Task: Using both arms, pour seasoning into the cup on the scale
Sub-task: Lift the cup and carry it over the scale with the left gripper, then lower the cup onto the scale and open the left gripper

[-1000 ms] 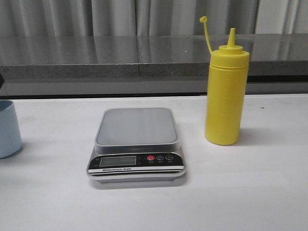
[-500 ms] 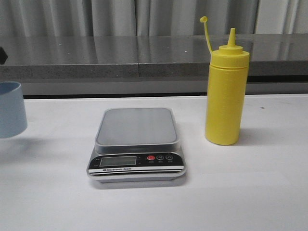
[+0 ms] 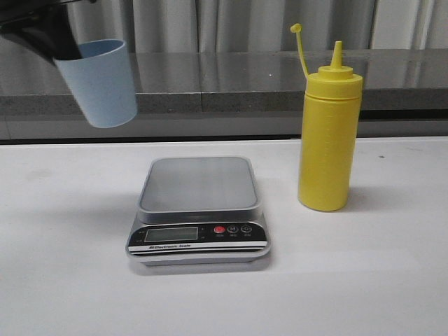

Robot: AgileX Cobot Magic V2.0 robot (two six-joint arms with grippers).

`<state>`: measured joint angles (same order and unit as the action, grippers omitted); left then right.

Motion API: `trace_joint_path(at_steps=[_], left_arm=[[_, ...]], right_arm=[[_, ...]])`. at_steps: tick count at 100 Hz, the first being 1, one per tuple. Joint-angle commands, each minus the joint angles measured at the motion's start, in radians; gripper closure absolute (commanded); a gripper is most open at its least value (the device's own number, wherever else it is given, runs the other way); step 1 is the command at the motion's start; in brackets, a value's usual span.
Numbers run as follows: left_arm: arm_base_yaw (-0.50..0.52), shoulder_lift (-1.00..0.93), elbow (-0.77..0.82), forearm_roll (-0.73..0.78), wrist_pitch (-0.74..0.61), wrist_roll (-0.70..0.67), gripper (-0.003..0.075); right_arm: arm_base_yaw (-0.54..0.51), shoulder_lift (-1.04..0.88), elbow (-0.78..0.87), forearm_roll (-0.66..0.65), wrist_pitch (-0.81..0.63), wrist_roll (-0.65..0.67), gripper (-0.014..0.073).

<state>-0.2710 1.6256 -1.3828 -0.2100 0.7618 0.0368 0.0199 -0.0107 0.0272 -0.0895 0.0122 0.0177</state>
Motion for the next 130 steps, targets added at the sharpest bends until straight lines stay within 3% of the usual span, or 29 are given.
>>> trace_joint_path(at_steps=[1,41,130], left_arm=[[-0.041,-0.01,-0.067,-0.019,-0.036,0.002,0.0738],[-0.168,0.184,-0.207,-0.017,-0.005,0.002,0.0738],[-0.196,0.259,-0.212,-0.019,0.002,0.003,0.0724]], right_arm=[[-0.008,-0.015,0.001,-0.01,-0.072,0.001,0.0714],[-0.008,-0.015,0.001,-0.01,-0.072,0.001,0.0714],[-0.008,-0.015,0.001,-0.01,-0.072,0.001,0.0714]])
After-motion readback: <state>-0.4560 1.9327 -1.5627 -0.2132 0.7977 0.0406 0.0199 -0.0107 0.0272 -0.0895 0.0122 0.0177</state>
